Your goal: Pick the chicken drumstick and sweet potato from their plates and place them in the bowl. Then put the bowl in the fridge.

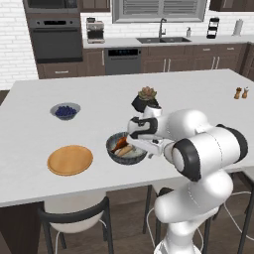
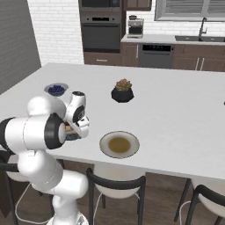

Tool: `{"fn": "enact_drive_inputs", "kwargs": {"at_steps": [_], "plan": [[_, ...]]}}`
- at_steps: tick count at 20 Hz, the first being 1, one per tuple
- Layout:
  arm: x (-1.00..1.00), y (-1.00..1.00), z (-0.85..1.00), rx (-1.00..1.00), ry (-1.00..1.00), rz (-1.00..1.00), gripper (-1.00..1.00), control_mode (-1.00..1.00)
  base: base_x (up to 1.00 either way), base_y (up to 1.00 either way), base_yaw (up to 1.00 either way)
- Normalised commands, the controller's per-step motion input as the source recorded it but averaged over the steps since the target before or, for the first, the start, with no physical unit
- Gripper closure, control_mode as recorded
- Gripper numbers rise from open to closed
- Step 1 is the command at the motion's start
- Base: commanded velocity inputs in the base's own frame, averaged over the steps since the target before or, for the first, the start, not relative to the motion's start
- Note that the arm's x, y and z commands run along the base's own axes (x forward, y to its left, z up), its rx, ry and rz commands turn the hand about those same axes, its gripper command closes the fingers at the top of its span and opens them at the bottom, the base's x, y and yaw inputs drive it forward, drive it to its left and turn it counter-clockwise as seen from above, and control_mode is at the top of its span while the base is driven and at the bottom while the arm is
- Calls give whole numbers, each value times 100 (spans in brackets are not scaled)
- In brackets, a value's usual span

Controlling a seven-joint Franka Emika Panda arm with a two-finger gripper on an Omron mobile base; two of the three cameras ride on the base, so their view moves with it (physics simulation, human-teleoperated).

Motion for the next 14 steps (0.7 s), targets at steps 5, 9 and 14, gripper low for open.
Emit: {"fn": "enact_drive_inputs", "kwargs": {"at_steps": [5, 9, 14], "plan": [[18, 11, -28, 0, 0, 0, -100, -100, 0, 0, 0], [-4, 22, -33, 0, 0, 0, 100, -100, 0, 0, 0], [-10, 0, -23, 0, 0, 0, 100, -100, 0, 0, 0]]}}
